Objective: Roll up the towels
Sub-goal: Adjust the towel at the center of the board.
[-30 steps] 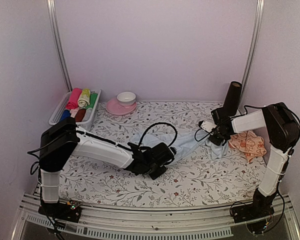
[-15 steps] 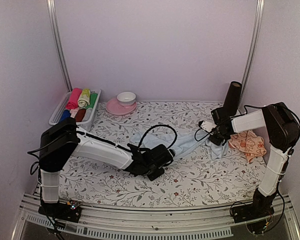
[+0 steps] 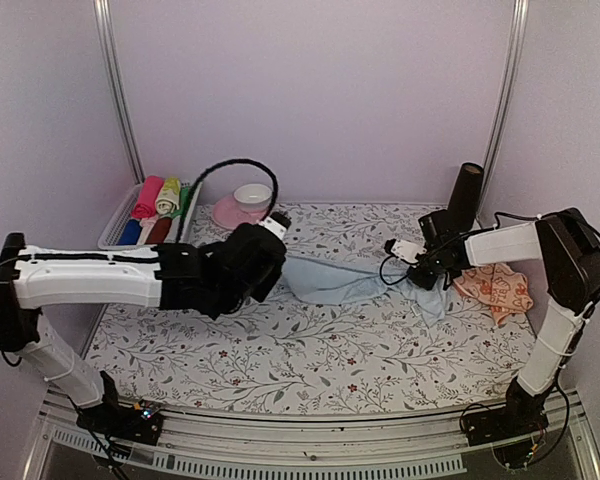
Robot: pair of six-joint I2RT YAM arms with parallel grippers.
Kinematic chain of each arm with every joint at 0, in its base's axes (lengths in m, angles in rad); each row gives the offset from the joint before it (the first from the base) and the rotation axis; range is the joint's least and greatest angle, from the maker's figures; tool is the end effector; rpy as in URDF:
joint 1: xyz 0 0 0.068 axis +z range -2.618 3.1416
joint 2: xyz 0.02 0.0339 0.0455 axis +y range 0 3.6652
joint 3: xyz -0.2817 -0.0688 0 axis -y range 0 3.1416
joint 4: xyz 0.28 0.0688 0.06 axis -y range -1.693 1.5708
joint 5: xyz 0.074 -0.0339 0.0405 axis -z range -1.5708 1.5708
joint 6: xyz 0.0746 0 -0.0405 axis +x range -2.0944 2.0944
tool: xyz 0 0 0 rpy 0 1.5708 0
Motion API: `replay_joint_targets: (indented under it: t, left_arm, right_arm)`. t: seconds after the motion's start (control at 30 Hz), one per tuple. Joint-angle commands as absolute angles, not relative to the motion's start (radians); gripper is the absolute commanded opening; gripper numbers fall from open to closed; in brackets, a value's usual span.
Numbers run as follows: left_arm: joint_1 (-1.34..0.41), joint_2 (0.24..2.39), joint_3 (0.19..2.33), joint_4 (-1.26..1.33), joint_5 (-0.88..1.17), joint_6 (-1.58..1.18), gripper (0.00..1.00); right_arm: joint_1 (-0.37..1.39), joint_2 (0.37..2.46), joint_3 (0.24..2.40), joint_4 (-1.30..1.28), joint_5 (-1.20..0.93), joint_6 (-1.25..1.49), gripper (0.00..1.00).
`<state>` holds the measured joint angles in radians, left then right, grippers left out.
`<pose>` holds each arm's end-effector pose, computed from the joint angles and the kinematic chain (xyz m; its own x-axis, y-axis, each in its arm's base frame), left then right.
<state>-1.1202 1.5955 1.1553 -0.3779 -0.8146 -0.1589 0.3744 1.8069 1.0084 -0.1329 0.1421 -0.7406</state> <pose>0.2193 -0.3287 0.2387 -0.3773 0.5306 -0.7590 0.3458 0.8410 0.4161 0.3878 0.1410 0.1100 -0.3600 -0.8591 -0.3637 -0.7131 0.5048 -0.4865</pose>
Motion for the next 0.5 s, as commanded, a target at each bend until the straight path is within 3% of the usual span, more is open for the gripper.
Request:
replay_joint_targets:
  t: [0.0, 0.2, 0.47]
  left_arm:
    - [-1.101, 1.367, 1.099, -0.358, -1.059, -0.175, 0.0]
    - [-1.08, 1.226, 1.076, -0.383, -1.138, -0.182, 0.0]
    - [-1.043, 1.14, 1.08, -0.55, -1.315, -0.296, 0.0]
  right_arm:
    - [0.437, 1.751, 0.974, -0.103, 0.114, -0.755, 0.33]
    - [0.49, 1.736, 0.961, -0.09, 0.099, -0.76, 0.47]
    - [0.492, 1.727, 0.923, -0.046, 0.16, -0.81, 0.48]
